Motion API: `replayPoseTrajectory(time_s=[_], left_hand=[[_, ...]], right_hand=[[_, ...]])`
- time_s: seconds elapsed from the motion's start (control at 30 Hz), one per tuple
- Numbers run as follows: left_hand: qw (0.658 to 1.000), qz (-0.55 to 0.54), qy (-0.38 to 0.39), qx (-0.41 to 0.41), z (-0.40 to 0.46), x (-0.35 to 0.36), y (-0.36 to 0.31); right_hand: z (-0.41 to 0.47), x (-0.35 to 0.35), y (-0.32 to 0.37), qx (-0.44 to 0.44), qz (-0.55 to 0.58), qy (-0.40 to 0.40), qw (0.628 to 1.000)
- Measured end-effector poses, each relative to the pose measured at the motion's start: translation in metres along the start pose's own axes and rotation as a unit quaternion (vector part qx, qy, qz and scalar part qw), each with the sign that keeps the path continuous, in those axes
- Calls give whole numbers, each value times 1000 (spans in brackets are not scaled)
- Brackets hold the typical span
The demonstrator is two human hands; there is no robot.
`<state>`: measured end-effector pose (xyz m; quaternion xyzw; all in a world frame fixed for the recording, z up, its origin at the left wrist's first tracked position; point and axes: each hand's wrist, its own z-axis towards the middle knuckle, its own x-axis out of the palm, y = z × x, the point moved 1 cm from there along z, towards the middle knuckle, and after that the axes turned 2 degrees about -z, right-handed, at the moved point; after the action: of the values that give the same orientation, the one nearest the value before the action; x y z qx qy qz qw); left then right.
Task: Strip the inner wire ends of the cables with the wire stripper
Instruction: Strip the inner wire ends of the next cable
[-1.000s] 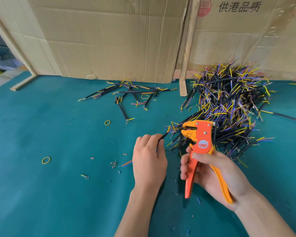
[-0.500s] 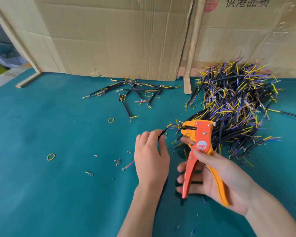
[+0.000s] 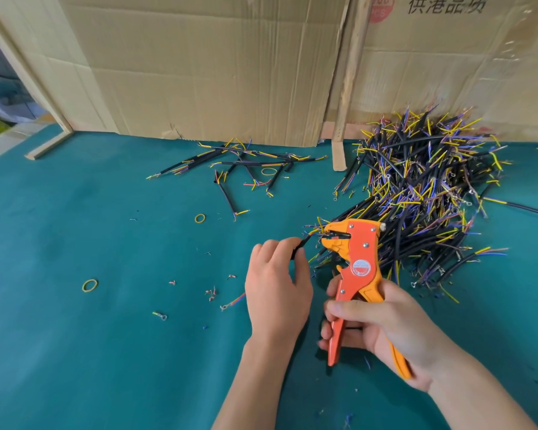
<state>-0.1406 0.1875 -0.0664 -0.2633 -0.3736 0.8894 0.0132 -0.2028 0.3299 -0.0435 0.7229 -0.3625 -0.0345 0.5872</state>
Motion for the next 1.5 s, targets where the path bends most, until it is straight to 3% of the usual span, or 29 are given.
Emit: replayPoseTrajectory(time_s=[0.2,0.43,0.57,0.73,0.8,0.83,0.9,0.97,1.03,1.07,1.13,1.23,1.5], left_hand=[[1000,-18,1,7,-1,0,0],[999,-21,24,26,-4,4,-1],[1000,-21,16,16,-3,4,0],[990,-84,56,-98,10,6,-18],[958,-203,147,-142,23,14,-36],[922,-278,213,-163,32,18,-44],[874,-332,310,-175,50,25,-49],[917,-222,304,-133,74,24,-37],[971,-56,208,-104,99,16,-12],[979,3,165,-118,111,10,5],[972,96,113,-182,128,-4,41],[942,186,165,-224,131,-15,79],[951,180,160,-193,104,-23,80]], right_hand=[[3,-1,-3,-12,-10,-11,1000],[6,4,-3,-52,9,-97,994],[4,2,-1,-70,72,-58,993],[-3,-7,13,-113,109,35,987],[-5,-6,15,-116,107,72,985],[-6,-5,15,-115,104,83,984],[-6,-2,12,-109,103,100,984],[-5,0,9,-96,99,118,983],[-4,1,8,-86,91,120,985],[-4,2,7,-83,90,115,986],[-3,4,5,-84,83,115,986],[-3,6,4,-75,68,111,989],[0,6,0,-52,41,84,994]])
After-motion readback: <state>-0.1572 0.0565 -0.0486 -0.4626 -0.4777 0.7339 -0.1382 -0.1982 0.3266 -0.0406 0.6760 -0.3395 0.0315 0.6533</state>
